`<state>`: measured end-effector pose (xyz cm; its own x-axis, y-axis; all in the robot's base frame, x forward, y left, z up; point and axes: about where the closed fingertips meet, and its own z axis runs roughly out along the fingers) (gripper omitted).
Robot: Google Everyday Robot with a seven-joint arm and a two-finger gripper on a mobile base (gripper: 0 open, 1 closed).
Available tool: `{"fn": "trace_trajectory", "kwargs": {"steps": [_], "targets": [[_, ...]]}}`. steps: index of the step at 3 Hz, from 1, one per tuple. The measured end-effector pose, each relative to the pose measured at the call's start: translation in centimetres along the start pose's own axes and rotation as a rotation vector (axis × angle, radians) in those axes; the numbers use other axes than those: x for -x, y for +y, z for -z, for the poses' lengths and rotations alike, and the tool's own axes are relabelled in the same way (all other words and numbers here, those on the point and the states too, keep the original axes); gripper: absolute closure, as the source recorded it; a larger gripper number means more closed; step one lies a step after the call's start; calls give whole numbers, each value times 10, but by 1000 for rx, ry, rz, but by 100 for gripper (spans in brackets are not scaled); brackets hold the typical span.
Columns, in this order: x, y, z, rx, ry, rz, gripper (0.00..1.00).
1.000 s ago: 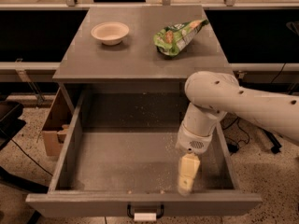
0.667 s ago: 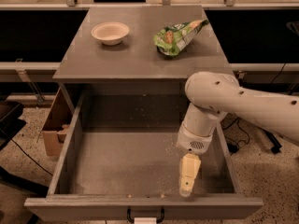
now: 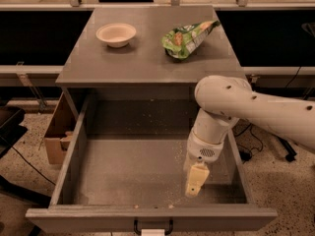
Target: Open top drawer
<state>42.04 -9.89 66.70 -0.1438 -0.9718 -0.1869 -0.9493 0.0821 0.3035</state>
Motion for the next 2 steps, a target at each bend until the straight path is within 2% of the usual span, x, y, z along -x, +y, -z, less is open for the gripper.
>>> {"fn": "trace_trajectory", "kwargs": {"steps": [1,2], "targets": [[-11,-8,43,-49,32,-51,61],[-34,-1,118,-172,64,-174,84]]}}
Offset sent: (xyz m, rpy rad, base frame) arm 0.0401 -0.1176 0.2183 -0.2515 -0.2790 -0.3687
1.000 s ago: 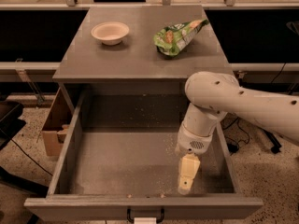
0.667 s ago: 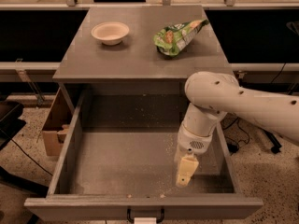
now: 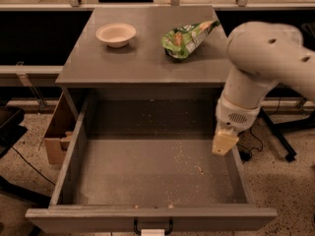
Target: Open top drawer
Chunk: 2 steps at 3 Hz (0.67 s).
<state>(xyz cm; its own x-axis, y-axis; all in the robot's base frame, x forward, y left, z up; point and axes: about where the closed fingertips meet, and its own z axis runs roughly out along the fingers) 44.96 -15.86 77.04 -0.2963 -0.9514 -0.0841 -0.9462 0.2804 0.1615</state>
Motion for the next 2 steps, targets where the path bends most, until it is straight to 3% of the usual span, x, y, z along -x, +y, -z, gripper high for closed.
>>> {"fn": "trace_trajectory", "kwargs": {"steps": [1,2], "targets": [[-25,10,62,-146,-21,-112,100],[-26,14,69,-165,-25,-116,81]]}}
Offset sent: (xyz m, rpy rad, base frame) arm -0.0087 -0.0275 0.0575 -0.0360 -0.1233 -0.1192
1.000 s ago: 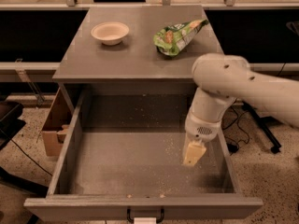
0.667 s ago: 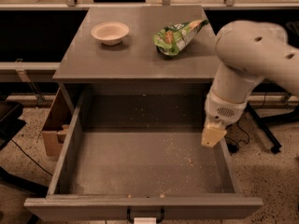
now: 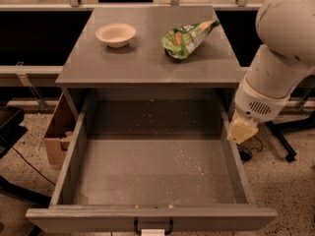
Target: Open top drawer
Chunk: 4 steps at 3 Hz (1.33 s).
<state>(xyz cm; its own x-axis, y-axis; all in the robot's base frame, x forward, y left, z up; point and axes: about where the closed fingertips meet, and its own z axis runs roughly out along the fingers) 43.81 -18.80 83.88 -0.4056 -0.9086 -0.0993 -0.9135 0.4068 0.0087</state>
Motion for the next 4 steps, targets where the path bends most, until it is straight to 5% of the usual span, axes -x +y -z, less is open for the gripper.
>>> {"fn": "trace_trajectory", "kwargs": {"steps": [3,4], "targets": [[0,0,0,0,0,0,12],[0,0,0,0,0,0,0]]}}
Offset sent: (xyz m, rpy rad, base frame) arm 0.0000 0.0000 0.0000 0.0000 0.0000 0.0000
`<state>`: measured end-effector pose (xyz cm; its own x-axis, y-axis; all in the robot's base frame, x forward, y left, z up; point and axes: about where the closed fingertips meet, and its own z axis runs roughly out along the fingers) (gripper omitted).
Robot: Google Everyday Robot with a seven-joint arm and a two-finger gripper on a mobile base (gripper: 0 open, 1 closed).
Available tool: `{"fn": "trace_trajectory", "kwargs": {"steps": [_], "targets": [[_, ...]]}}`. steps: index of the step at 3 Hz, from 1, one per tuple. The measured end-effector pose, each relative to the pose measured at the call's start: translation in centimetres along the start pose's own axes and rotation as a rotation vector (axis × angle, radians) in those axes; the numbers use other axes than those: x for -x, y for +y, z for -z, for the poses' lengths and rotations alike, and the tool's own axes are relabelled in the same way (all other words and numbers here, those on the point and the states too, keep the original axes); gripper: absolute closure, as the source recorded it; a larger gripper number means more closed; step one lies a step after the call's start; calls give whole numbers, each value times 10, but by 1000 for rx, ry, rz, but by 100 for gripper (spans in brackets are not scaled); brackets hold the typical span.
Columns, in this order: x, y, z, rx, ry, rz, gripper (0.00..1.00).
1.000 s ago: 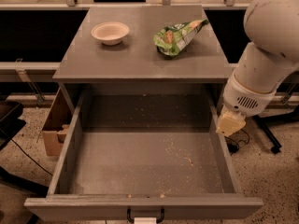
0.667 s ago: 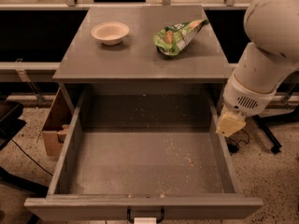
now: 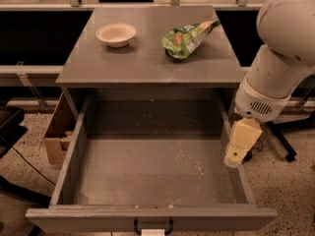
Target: Open top drawer
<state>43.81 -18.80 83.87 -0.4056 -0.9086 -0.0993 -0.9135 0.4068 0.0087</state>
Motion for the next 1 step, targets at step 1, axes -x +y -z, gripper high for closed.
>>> {"fn": "trace_trajectory", "kwargs": {"steps": [1], "targets": [[0,0,0,0,0,0,0]]}}
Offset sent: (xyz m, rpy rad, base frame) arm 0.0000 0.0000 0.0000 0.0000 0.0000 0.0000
